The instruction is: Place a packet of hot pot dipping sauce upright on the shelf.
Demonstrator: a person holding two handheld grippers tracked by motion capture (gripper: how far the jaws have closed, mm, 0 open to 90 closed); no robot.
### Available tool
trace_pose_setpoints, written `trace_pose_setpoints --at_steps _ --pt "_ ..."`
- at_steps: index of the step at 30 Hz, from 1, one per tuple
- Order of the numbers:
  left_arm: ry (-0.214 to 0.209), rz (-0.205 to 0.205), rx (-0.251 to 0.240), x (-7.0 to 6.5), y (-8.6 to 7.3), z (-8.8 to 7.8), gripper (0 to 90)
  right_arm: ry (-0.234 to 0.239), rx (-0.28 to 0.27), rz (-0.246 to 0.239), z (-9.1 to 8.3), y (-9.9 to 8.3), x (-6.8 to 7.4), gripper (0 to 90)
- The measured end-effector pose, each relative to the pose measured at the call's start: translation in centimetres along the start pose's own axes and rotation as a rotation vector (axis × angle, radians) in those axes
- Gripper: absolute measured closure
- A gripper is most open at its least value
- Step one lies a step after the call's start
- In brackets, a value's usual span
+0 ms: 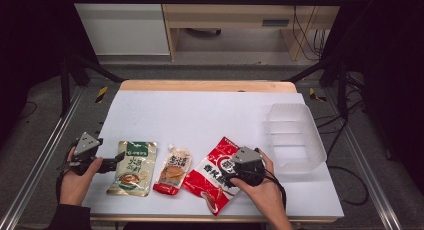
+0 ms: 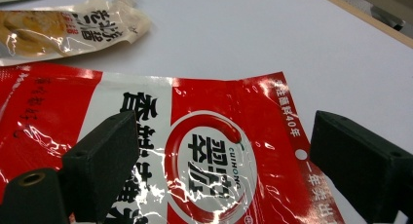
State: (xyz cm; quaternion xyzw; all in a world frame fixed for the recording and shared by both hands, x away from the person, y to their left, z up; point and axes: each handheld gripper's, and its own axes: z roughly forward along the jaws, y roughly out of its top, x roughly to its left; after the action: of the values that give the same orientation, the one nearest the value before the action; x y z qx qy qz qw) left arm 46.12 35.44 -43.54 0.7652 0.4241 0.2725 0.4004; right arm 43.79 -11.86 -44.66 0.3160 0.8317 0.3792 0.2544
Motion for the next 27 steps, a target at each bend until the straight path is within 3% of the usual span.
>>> trace_pose_setpoints --at_steps 5,9,14,23,27 --pt "-0.031 0.015 0.015 0.5 0.1 -0.1 5.2 -0.004 0.005 -0.009 -0.1 -0.1 0.1 11.3" --pt "-0.034 0.003 0.01 1.2 0.1 0.0 6.0 -0.001 0.01 -0.014 -0.1 -0.1 0.2 11.3" --pt "-0.031 0.014 0.045 2.4 -0.3 0.9 7.1 0.002 0.018 -0.028 0.0 0.0 0.6 11.3" --pt "-0.092 0.071 0.123 2.2 -0.2 3.5 9.3 0.007 0.031 -0.036 0.4 -0.1 0.8 11.3" --pt "-0.117 0.072 0.144 2.2 -0.1 4.3 10.5 0.008 0.034 -0.039 0.5 -0.1 1.0 11.4"
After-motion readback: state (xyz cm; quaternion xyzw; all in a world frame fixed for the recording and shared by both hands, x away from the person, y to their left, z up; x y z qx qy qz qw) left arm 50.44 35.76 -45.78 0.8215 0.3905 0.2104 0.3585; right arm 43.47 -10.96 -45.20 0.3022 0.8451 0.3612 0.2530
